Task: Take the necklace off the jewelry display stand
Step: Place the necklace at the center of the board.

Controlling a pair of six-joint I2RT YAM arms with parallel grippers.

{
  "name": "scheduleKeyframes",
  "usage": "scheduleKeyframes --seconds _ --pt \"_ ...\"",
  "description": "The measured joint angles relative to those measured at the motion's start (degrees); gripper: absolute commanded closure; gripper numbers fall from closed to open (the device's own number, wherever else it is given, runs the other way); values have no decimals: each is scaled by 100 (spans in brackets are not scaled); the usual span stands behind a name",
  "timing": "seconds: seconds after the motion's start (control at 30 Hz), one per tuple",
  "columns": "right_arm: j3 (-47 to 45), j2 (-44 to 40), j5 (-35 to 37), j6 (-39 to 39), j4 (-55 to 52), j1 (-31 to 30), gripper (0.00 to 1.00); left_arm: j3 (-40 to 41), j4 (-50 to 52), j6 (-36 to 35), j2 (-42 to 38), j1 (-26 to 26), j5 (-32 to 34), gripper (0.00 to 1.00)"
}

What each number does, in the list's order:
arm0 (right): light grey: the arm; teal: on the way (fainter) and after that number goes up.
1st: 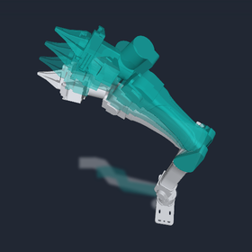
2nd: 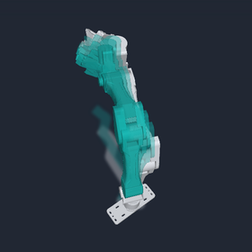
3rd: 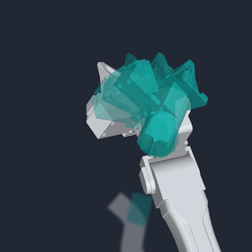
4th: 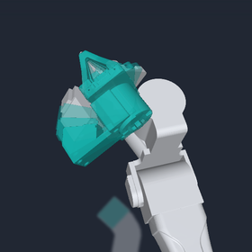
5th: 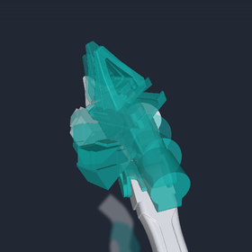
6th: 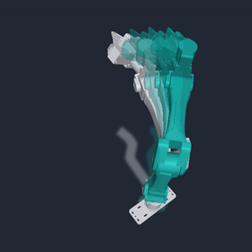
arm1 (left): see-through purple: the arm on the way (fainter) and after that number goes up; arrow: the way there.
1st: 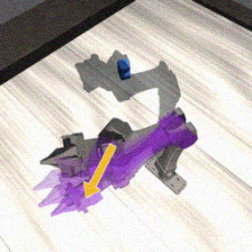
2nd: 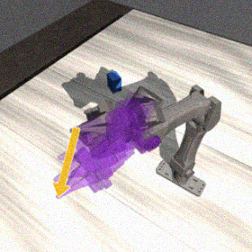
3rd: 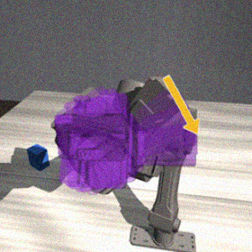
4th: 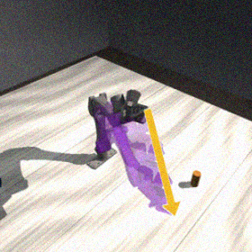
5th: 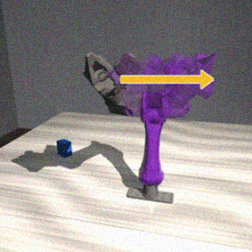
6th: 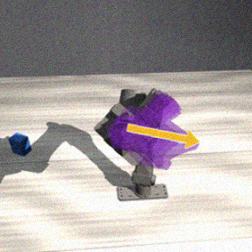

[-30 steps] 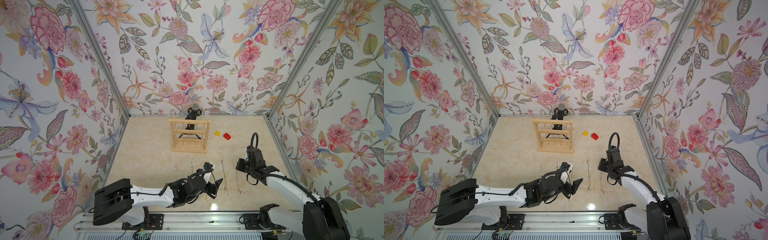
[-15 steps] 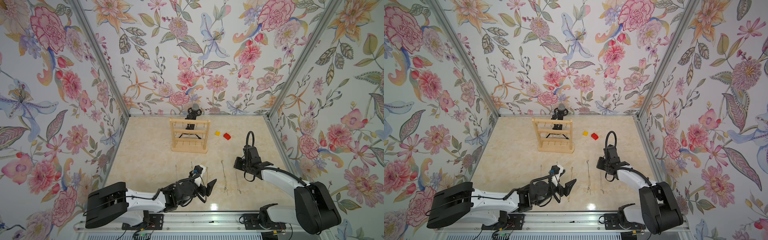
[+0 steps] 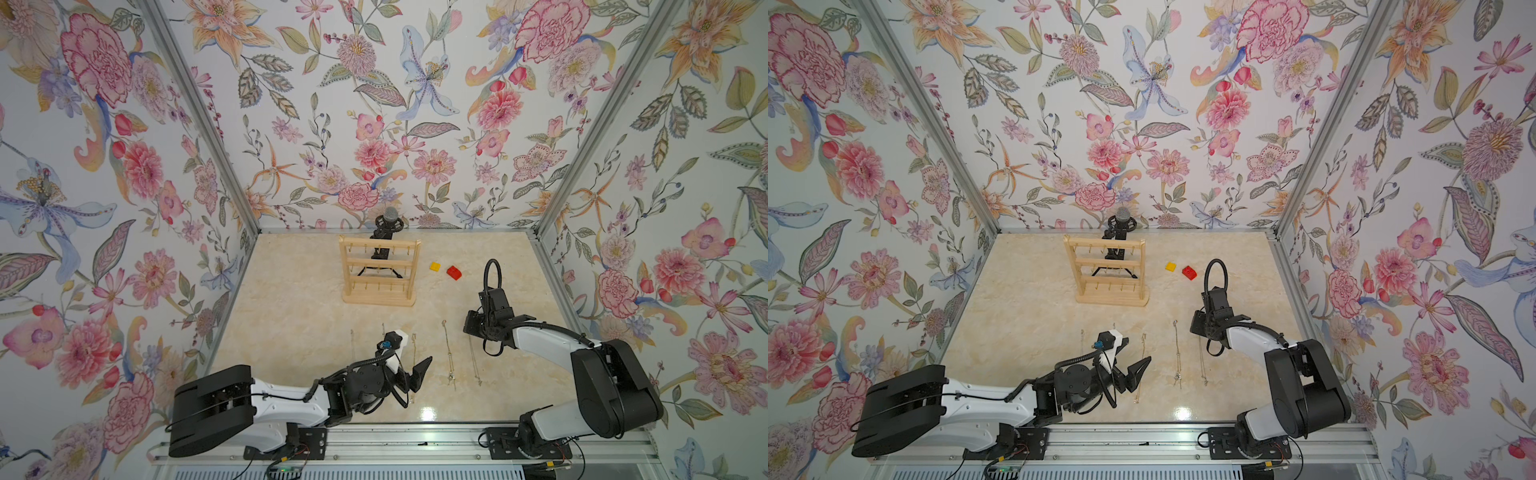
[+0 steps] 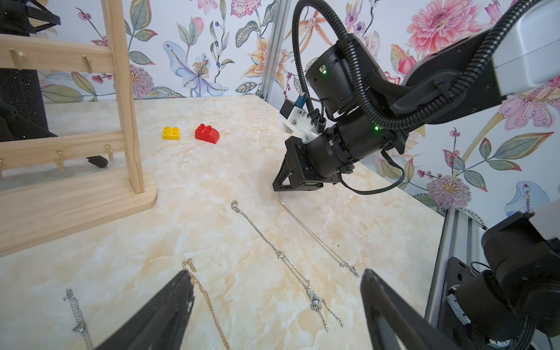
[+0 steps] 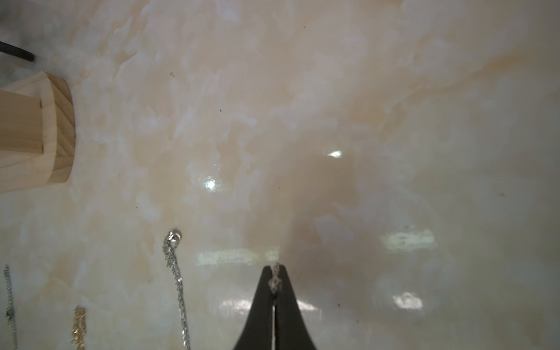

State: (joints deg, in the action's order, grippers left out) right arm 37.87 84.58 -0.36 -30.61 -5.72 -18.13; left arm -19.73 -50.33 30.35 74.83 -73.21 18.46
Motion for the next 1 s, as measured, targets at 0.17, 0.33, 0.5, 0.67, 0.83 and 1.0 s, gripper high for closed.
scheduleKeyframes --seconds 0.17,0.33,0.5,0.67,0.83,1.0 --pt "63 131 2 2 0 -28 93 24 -39 0 -4 -4 2 12" --pt "116 168 33 33 2 -28 87 26 -42 -17 -7 -35 4 12" --pt "157 212 105 50 4 -28 78 37 -46 -63 -17 -76 44 12" --pt "164 256 136 68 0 -28 74 37 -83 -105 -31 -122 125 12" --pt "249 258 149 68 2 -28 71 61 -101 -109 -83 -164 177 12" --pt "323 258 144 68 0 -28 68 63 -101 -129 -92 -192 205 12"
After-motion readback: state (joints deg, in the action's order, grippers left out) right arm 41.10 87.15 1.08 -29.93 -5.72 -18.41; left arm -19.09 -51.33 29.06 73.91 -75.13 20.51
